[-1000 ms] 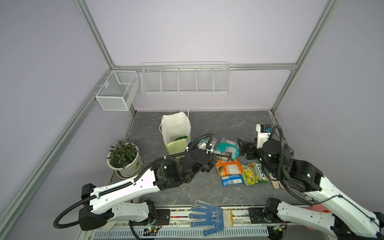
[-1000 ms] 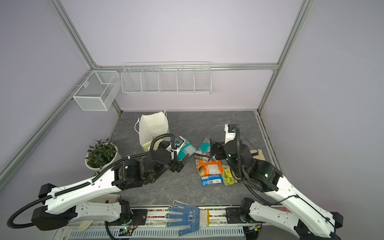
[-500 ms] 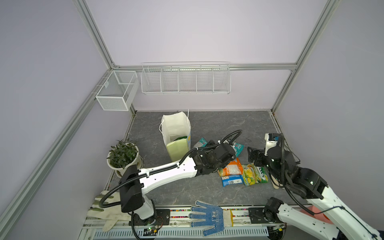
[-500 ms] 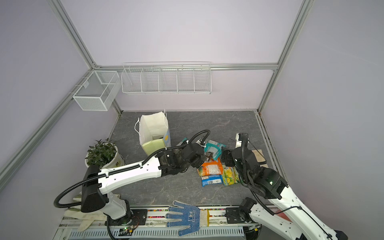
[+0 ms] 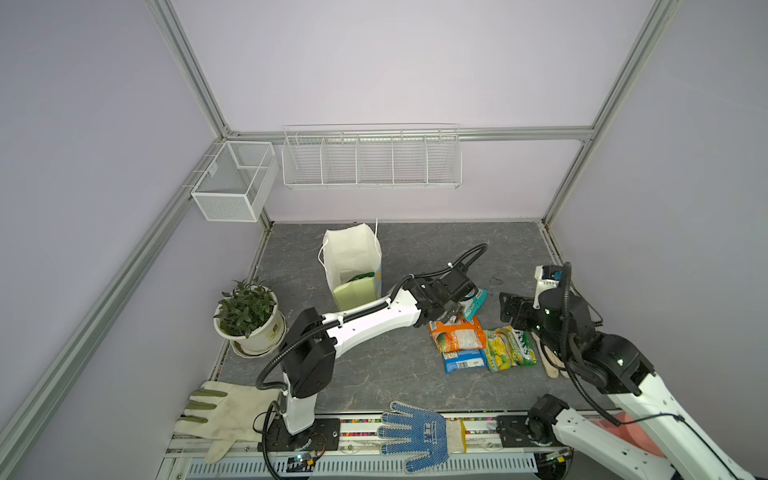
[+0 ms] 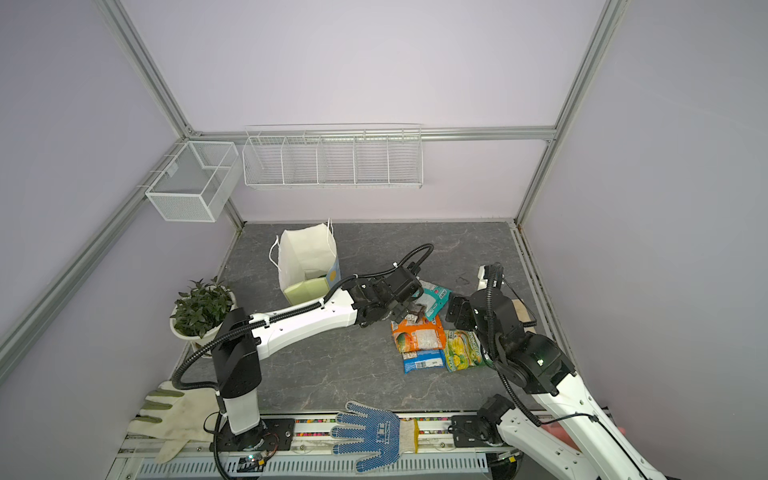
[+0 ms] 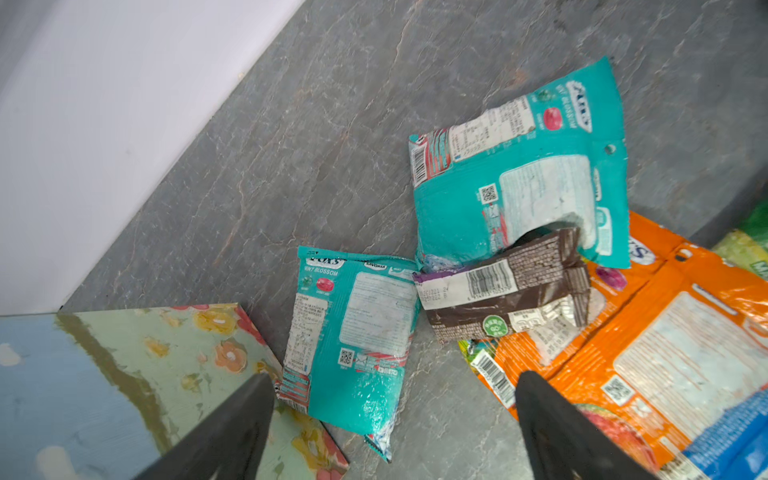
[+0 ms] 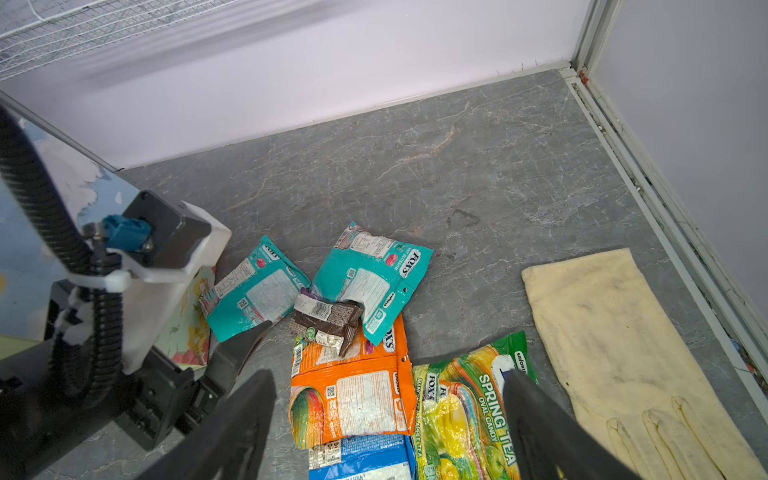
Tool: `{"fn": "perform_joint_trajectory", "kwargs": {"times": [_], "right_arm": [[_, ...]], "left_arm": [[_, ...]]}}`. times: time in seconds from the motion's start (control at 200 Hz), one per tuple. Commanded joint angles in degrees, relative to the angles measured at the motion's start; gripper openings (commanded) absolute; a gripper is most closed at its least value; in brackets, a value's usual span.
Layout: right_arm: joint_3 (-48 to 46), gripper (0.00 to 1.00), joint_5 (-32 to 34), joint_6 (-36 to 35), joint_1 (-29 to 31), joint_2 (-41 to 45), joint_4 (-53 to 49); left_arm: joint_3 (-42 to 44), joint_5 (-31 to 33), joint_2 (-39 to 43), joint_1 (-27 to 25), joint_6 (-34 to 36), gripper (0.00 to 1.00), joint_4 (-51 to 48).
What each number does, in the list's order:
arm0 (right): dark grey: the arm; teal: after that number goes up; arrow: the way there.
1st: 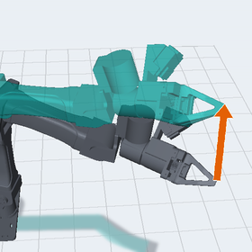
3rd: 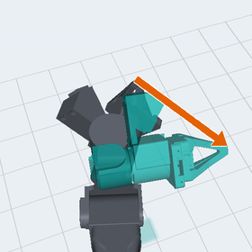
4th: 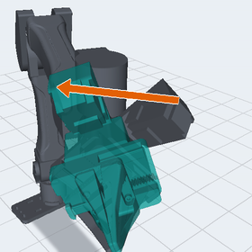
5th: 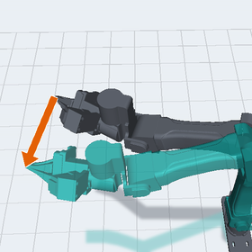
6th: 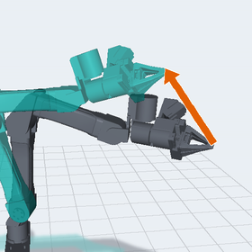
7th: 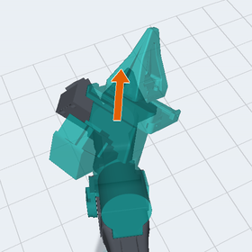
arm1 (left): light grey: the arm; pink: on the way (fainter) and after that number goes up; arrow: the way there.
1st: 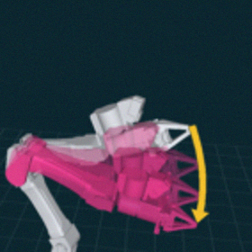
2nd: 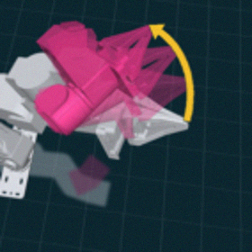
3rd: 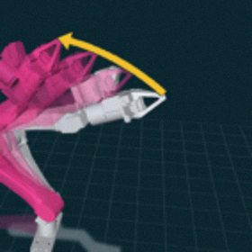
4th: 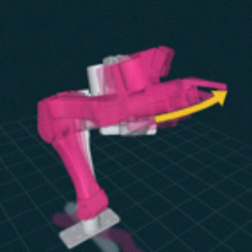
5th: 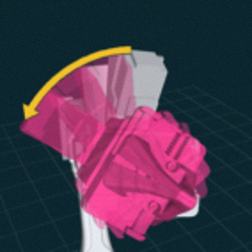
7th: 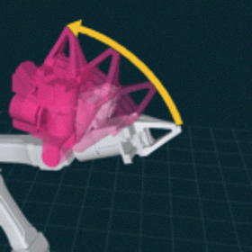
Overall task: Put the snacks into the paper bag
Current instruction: 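Reach the left gripper over the teal Fox's packet beside the bag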
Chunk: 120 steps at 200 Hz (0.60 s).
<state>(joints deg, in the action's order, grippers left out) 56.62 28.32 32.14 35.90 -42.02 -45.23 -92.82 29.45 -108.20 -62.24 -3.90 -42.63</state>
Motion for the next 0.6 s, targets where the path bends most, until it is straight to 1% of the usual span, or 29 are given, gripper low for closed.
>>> {"fn": "perform_joint_trajectory", "kwargs": {"times": [0.0,0.19,0.39,0.595], "right_arm": [[-0.1,0.88,-2.9,0.4,-1.8,-0.8,-0.1],[-0.3,0.89,-6.5,0.4,-4.6,-1.8,0.5],[-0.7,0.88,-8.0,0.6,-6.3,-1.7,0.8],[-1.4,0.89,-10.0,0.4,-8.2,-1.3,1.0]], "left_arm": [[-2.8,-1.5,-2.0,1.5,-1.5,0.91,-3.9],[-4.7,-2.2,-5.8,3.6,-2.9,0.89,-7.2],[-5.3,-2.6,-8.4,5.0,-3.1,0.88,-8.1],[-6.3,-4.3,-10.6,6.7,-3.3,0.86,-10.0]]}}
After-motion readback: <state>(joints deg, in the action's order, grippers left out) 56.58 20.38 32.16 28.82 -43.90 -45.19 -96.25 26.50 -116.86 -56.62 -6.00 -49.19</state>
